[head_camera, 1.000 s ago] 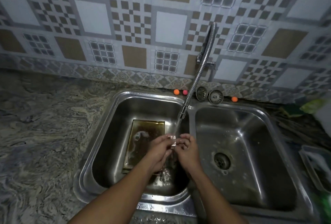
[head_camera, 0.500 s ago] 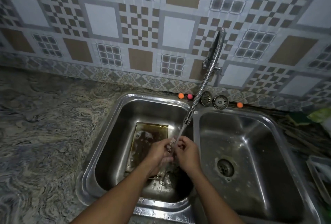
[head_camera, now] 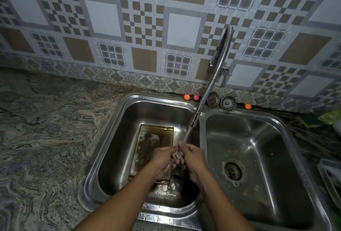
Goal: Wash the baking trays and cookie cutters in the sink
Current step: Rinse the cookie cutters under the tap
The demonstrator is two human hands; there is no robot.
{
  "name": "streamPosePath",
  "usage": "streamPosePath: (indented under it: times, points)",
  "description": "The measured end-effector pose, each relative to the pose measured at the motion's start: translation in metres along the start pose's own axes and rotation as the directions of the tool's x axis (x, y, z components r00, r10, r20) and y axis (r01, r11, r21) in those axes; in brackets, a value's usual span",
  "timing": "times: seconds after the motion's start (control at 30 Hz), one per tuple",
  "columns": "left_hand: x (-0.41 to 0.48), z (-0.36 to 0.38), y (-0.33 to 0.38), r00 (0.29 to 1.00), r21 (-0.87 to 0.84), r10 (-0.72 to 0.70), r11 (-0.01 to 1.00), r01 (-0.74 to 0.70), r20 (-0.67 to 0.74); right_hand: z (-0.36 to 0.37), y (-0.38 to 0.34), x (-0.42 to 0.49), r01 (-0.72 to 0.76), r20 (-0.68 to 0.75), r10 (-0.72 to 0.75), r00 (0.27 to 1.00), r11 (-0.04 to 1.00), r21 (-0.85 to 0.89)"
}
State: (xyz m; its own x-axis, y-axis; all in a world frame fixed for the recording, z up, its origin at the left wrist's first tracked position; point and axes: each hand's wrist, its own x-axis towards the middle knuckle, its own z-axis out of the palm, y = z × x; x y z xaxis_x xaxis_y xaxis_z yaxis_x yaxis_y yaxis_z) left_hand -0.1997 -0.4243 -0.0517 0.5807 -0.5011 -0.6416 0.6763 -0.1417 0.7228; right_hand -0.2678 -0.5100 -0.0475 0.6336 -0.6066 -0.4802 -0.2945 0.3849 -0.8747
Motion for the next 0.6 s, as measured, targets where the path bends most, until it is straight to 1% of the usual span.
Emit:
streamPosePath:
  times: [0.07, 0.13, 0.2, 0.27, 0.37, 0.43, 0.5, 0.53, 0.6]
  points:
    - [0.000, -0.002, -0.001, 0.999, -0.004, -0.038, 0.999, 0.038, -0.024, 0.003, 0.002, -0.001, 0.044, 0.047, -0.043, 0.998, 0.999, -0.016]
    - [-0.001, -0.005, 0.001, 0.997, -0.029, -0.068, 0.997, 0.067, -0.048, 0.002, 0.001, -0.001, 0.128, 0.064, -0.124, 0.990, 0.990, -0.058]
    - [-0.005, -0.005, 0.007, 0.998, -0.115, -0.066, 0.991, 0.067, 0.010, 0.000, 0.000, 0.001, 0.230, 0.070, -0.223, 0.972, 0.966, -0.117]
    - [-0.006, -0.001, 0.013, 0.996, -0.236, -0.023, 0.971, 0.042, 0.080, 0.000, -0.004, -0.003, 0.270, 0.071, -0.262, 0.962, 0.954, -0.129]
    - [-0.004, 0.001, 0.016, 0.995, -0.258, 0.056, 0.966, -0.033, 0.081, 0.000, -0.009, -0.010, 0.219, 0.020, -0.219, 0.976, 0.974, -0.053]
    - [-0.002, -0.002, 0.015, 0.994, -0.242, 0.094, 0.967, -0.078, 0.056, -0.001, -0.012, -0.007, 0.131, 0.009, -0.132, 0.991, 0.988, 0.082]
    - [-0.001, -0.002, 0.014, 0.994, -0.189, 0.112, 0.976, -0.110, 0.003, -0.004, -0.016, -0.005, 0.034, 0.044, -0.046, 0.998, 0.970, 0.239]
    - [-0.002, -0.001, 0.014, 0.992, -0.144, 0.125, 0.981, -0.128, -0.031, -0.005, -0.016, -0.003, 0.009, 0.062, -0.026, 0.998, 0.965, 0.262]
    - [-0.003, 0.004, 0.014, 0.977, -0.001, 0.179, 0.984, -0.180, -0.114, -0.006, -0.012, -0.007, 0.009, 0.071, -0.023, 0.997, 0.981, 0.193]
